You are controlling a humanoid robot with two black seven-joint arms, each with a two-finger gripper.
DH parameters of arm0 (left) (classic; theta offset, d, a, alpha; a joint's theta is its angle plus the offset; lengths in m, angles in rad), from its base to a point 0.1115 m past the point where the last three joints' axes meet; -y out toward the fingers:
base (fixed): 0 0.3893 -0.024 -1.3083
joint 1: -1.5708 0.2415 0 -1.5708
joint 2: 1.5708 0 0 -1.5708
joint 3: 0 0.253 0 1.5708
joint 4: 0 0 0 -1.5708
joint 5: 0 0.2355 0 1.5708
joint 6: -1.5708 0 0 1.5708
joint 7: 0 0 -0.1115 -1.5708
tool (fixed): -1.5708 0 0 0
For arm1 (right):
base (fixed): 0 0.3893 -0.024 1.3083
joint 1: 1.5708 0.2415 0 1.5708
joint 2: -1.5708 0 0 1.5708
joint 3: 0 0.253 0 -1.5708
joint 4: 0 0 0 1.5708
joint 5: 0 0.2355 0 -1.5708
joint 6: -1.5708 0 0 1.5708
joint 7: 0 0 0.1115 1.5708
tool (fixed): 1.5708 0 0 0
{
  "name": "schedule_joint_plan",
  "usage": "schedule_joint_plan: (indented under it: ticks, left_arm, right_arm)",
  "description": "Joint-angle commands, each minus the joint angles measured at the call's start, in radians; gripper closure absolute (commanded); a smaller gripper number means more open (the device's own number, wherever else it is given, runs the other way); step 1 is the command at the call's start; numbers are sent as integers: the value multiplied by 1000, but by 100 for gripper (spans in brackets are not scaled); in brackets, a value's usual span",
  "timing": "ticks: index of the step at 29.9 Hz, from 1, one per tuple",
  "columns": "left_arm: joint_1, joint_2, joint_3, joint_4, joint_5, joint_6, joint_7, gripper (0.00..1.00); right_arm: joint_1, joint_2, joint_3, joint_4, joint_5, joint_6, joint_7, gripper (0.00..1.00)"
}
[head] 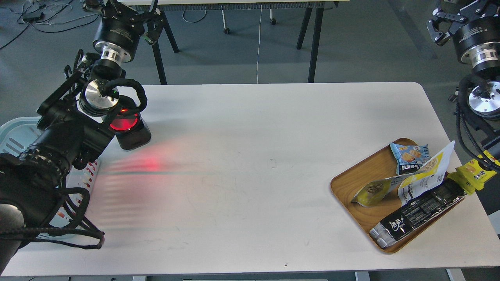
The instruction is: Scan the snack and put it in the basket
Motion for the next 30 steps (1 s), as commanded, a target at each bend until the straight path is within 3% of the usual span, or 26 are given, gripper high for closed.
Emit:
schedule_joint_plan:
  ticks: [1, 4, 7, 11, 18, 22, 30]
  left_arm:
    - [0, -1, 4, 0, 0, 0, -2, 0]
    - [-3, 1, 2, -2, 0, 0, 3, 0]
    - [-6, 4, 7, -2, 0, 0, 6, 0]
    - [-7, 7, 13, -2, 1, 0, 7, 0]
    - [9, 30, 8, -12, 1, 0, 1, 0]
    - [11, 42, 10, -12, 1, 0, 1, 0]
    - [11, 37, 14, -14, 1, 0, 1, 0]
  right_arm:
    - [7, -1, -9, 5, -3, 2, 0, 1]
    - [10, -14, -21, 17, -12, 13, 0, 1]
    - [20, -36, -30, 20, -43, 88, 0, 1]
    - [140, -112, -97, 72, -199, 143, 0, 1]
    - [394, -255, -321, 354, -481, 152, 0, 1]
    - [584, -326, -510, 544, -771, 148, 0, 2]
    - [890, -349, -857, 910, -1263, 111, 0, 2]
